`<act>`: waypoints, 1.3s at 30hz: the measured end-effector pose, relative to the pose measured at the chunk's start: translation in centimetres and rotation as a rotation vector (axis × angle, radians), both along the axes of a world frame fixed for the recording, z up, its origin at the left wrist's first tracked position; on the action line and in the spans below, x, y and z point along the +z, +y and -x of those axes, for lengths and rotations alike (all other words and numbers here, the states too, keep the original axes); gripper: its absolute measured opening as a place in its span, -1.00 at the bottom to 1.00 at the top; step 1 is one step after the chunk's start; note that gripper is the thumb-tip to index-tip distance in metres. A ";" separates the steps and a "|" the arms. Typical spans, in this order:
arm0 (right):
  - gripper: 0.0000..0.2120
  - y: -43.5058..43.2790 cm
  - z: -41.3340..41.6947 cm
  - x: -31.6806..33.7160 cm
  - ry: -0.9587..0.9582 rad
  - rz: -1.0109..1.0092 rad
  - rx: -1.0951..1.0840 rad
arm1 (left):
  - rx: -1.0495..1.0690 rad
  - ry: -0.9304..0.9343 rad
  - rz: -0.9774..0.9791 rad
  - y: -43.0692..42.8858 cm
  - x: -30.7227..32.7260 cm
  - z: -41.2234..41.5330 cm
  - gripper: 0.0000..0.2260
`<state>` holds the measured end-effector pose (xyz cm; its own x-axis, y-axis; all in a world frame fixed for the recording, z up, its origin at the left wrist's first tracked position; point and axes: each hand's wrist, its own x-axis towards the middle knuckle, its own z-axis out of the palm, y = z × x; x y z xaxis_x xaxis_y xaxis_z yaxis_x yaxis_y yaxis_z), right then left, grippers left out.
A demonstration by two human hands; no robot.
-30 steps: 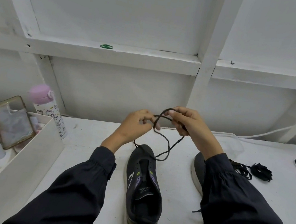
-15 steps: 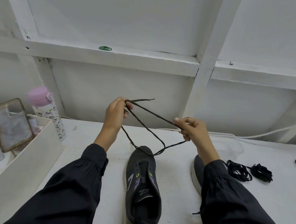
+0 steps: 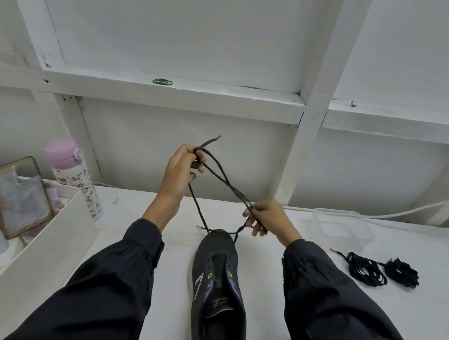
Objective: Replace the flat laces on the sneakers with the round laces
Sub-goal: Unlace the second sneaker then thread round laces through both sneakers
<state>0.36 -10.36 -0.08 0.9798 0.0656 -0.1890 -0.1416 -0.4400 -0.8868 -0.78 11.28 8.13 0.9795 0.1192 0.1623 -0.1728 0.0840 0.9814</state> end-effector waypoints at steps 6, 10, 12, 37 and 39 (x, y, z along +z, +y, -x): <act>-0.81 -1.8 -2.7 2.9 -0.405 -0.262 -0.459 | 0.149 -0.006 -0.100 3.3 -2.3 -1.1 -0.74; -0.80 -3.9 -2.8 2.5 -0.524 -0.267 -0.661 | 0.341 0.007 -0.097 5.0 -3.7 -1.8 -0.73; -0.84 -4.9 -2.6 1.8 -0.516 -0.110 -0.731 | 0.426 0.009 -0.107 5.6 -4.3 -1.9 -0.73; -0.70 3.8 3.7 2.5 0.215 -1.558 -0.231 | -0.408 0.235 -0.147 -3.9 -8.7 8.3 -0.80; -0.70 3.5 3.6 2.3 0.218 -1.628 -0.241 | -0.404 0.212 -0.251 -4.1 -9.2 8.4 -0.83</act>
<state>-3.27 -6.87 2.26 0.9623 0.1794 -0.2047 -0.2392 0.9161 -0.3217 -9.15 7.22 -1.06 0.9537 -0.2927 -0.0697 0.0296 -0.1392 0.9898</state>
